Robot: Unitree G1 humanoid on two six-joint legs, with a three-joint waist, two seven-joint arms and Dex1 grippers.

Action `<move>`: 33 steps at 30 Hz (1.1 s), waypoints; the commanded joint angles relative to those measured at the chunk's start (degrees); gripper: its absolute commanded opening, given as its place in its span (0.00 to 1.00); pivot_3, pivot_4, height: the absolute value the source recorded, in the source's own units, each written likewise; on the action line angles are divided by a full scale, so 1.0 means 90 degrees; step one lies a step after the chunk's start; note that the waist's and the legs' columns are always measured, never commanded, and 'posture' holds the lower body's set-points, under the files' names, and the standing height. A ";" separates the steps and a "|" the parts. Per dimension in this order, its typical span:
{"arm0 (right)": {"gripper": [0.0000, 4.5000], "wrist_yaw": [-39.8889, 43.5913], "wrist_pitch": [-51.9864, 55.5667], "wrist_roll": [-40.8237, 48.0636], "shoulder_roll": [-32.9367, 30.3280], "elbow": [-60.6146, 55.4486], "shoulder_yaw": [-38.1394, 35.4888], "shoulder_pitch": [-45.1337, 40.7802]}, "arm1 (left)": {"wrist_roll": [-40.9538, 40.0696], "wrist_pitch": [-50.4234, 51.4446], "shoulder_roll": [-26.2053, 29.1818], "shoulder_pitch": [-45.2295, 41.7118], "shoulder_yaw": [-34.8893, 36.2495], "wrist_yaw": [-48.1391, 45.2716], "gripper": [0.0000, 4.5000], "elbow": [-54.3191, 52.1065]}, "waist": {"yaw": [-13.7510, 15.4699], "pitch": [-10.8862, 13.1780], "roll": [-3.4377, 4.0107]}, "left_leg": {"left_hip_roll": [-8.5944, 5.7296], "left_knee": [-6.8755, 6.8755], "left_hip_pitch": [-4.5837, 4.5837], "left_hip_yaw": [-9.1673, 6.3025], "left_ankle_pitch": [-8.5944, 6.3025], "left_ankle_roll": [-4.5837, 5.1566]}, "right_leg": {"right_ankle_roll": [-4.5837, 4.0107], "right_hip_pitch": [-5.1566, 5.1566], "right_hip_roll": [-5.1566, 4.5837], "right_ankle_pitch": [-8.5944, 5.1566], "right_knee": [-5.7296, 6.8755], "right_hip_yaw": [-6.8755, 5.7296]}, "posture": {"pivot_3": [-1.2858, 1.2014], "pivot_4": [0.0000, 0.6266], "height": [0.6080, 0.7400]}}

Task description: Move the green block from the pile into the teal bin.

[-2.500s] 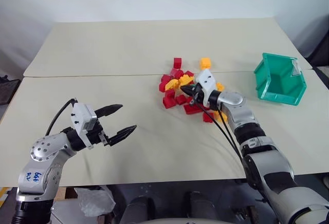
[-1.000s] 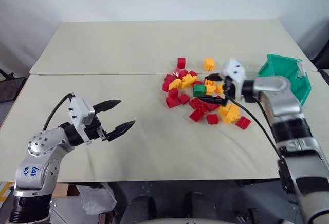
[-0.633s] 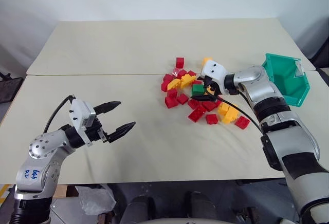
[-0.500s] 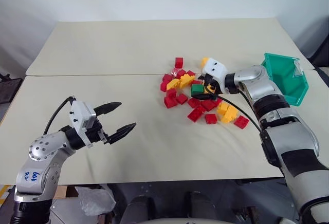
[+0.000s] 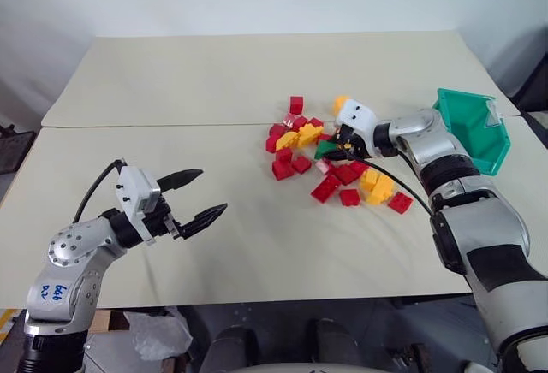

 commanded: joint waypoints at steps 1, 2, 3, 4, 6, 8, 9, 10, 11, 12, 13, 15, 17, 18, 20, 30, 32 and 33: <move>0.33 0.0100 0.0070 -0.0048 -0.0041 0.0028 -0.0067 0.0025 | -0.0149 -0.0023 0.0011 -0.0018 0.0063 -0.0013 1.00 -0.0200 | 0.0000 0.0000 0.0000 | 0.0001 0.0000 0.0000 0.0000 0.0000 0.0000 | 0.0000 0.0000 0.0001 0.0000 0.0002 0.0000 | 0.52 0.24 1.00; 0.33 0.0139 0.0058 0.0014 -0.0058 -0.0003 -0.0139 0.0034 | -0.0150 -0.0022 0.0008 -0.0017 0.0060 -0.0014 1.00 -0.0206 | 0.0000 0.0000 0.0000 | 0.0002 0.0000 0.0000 0.0000 0.0000 0.0000 | 0.0000 0.0000 0.0001 0.0000 0.0002 0.0000 | 0.52 0.24 1.00; 0.33 0.0182 0.0052 0.0095 -0.0086 -0.0042 -0.0227 0.0039 | -0.0150 -0.0021 0.0006 -0.0024 0.0056 -0.0014 1.00 -0.0204 | 0.0000 0.0000 0.0000 | 0.0001 0.0000 0.0000 0.0000 0.0000 0.0000 | 0.0000 -0.0001 0.0000 0.0000 0.0001 0.0000 | 0.52 0.24 1.00; 0.33 0.0278 -0.0022 0.0234 -0.0130 -0.0120 -0.0363 0.0057 | -0.0148 -0.0021 -0.0001 -0.0035 0.0049 -0.0008 1.00 -0.0204 | 0.0002 0.0000 0.0000 | 0.0001 0.0000 0.0000 0.0000 0.0000 0.0000 | 0.0000 -0.0001 0.0000 0.0000 0.0001 0.0001 | 0.52 0.24 1.00; 0.33 0.0353 -0.0010 0.0490 -0.0219 -0.0251 -0.0655 0.0064 | -0.0147 -0.0022 -0.0012 -0.0046 0.0037 0.0000 1.00 -0.0212 | 0.0010 0.0002 0.0002 | 0.0001 -0.0001 -0.0001 -0.0001 0.0000 0.0000 | 0.0000 -0.0002 0.0001 0.0000 0.0000 0.0000 | 0.52 0.24 1.00; 0.33 0.0521 -0.0076 0.0913 -0.0351 -0.0502 -0.1094 0.0099 | -0.0147 -0.0025 -0.0028 -0.0078 0.0020 0.0003 1.00 -0.0204 | 0.0012 0.0005 0.0007 | -0.0001 -0.0001 -0.0006 -0.0001 0.0000 0.0000 | 0.0000 -0.0004 0.0000 0.0000 -0.0002 0.0000 | 0.52 0.24 1.00; 0.33 0.0694 0.0034 0.1262 -0.0483 -0.0745 -0.1421 0.0151 | -0.0150 -0.0030 -0.0042 -0.0107 0.0000 -0.0001 1.00 -0.0198 | 0.0019 0.0005 0.0007 | -0.0001 -0.0001 -0.0007 -0.0001 0.0000 0.0000 | 0.0000 -0.0005 0.0000 0.0000 -0.0003 0.0000 | 0.52 0.24 1.00; 0.33 0.0822 0.0093 0.1576 -0.0622 -0.1023 -0.1728 0.0241 | -0.0144 -0.0040 -0.0056 -0.0141 -0.0028 -0.0009 1.00 -0.0191 | 0.0043 0.0006 0.0008 | -0.0001 -0.0002 -0.0009 -0.0002 0.0000 0.0000 | 0.0000 -0.0006 0.0000 0.0000 -0.0004 -0.0002 | 0.52 0.24 1.00; 0.33 0.0846 0.0157 0.1836 -0.0762 -0.1297 -0.2000 0.0355 | -0.0137 -0.0056 -0.0071 -0.0193 -0.0068 -0.0023 1.00 -0.0177 | 0.0047 0.0007 0.0009 | -0.0002 -0.0001 -0.0014 -0.0010 0.0000 0.0000 | 0.0000 -0.0005 0.0000 0.0000 -0.0007 -0.0007 | 0.52 0.24 1.00; 0.33 0.0827 0.0360 0.2039 -0.0960 -0.1595 -0.2234 0.0522 | -0.0150 -0.0060 -0.0094 -0.0266 -0.0115 -0.0037 1.00 -0.0170 | 0.0064 0.0007 0.0009 | -0.0003 -0.0001 -0.0015 -0.0012 0.0000 0.0000 | 0.0001 -0.0005 -0.0001 0.0000 -0.0006 -0.0008 | 0.52 0.24 1.00; 0.33 0.0753 0.0469 0.2177 -0.1153 -0.1874 -0.2428 0.0715 | -0.0156 -0.0063 -0.0114 -0.0342 -0.0167 -0.0051 1.00 -0.0162 | 0.0097 0.0006 0.0009 | -0.0004 -0.0001 -0.0016 -0.0016 0.0000 0.0000 | 0.0001 -0.0005 -0.0001 0.0000 -0.0007 -0.0009 | 0.52 0.24 1.00; 0.33 0.0567 0.0709 0.2363 -0.1472 -0.2362 -0.2716 0.1082 | -0.0178 -0.0054 -0.0158 -0.0472 -0.0245 -0.0074 1.00 -0.0151 | 0.0139 0.0006 0.0008 | -0.0006 -0.0001 -0.0018 -0.0021 -0.0001 0.0000 | 0.0001 -0.0003 -0.0001 0.0001 -0.0009 -0.0013 | 0.52 0.24 1.00; 0.33 0.0097 0.0821 0.2456 -0.1915 -0.2622 -0.3106 0.1465 | -0.0222 -0.0046 -0.0269 -0.0708 -0.0358 -0.0067 1.00 -0.0113 | 0.0177 0.0006 0.0008 | -0.0006 -0.0003 -0.0018 -0.0018 -0.0001 0.0000 | 0.0001 -0.0002 0.0000 0.0001 -0.0014 -0.0014 | 0.52 0.24 1.00; 0.33 -0.0156 0.0909 0.2451 -0.2129 -0.2669 -0.3251 0.1620 | -0.0239 -0.0046 -0.0333 -0.0832 -0.0416 -0.0052 1.00 -0.0090 | 0.0208 0.0006 0.0008 | -0.0006 -0.0003 -0.0018 -0.0015 -0.0001 0.0000 | 0.0001 -0.0002 -0.0001 0.0001 -0.0015 -0.0015 | 0.52 0.24 1.00; 0.33 -0.0834 0.0879 0.2275 -0.2565 -0.2539 -0.3450 0.1905 | -0.0280 -0.0043 -0.0529 -0.1143 -0.0556 -0.0001 1.00 -0.0026 | 0.0225 0.0007 0.0009 | -0.0009 0.0002 -0.0022 -0.0012 0.0000 0.0000 | 0.0002 -0.0002 -0.0002 0.0001 -0.0016 -0.0016 | 0.52 0.24 1.00; 0.33 -0.3129 0.0117 0.1387 -0.2769 -0.0564 -0.3068 0.1692 | 0.0000 -0.0227 -0.0947 -0.2051 -0.1126 -0.0183 1.00 0.0626 | 0.0023 0.0007 0.0008 | 0.0003 -0.0001 -0.0002 0.0072 0.0001 0.0001 | 0.0002 -0.0001 0.0004 0.0001 -0.0012 -0.0003 | 0.52 0.24 1.00; 0.33 -0.3233 0.0041 0.1349 -0.2692 -0.0281 -0.3036 0.1540 | 0.0013 -0.0262 -0.0936 -0.2107 -0.1135 -0.0214 1.00 0.0701 | 0.0007 0.0009 0.0011 | 0.0006 -0.0002 -0.0003 0.0081 0.0002 0.0002 | 0.0002 -0.0005 0.0004 0.0001 -0.0016 0.0005 | 0.52 0.24 1.00; 0.33 -0.3332 0.0019 0.1372 -0.2642 -0.0152 -0.3077 0.1461 | 0.0007 -0.0269 -0.0919 -0.2115 -0.1119 -0.0228 1.00 0.0712 | 0.0010 0.0009 0.0012 | 0.0007 -0.0003 -0.0003 0.0083 0.0002 0.0003 | 0.0002 -0.0007 0.0003 0.0001 -0.0017 0.0008 | 0.52 0.24 1.00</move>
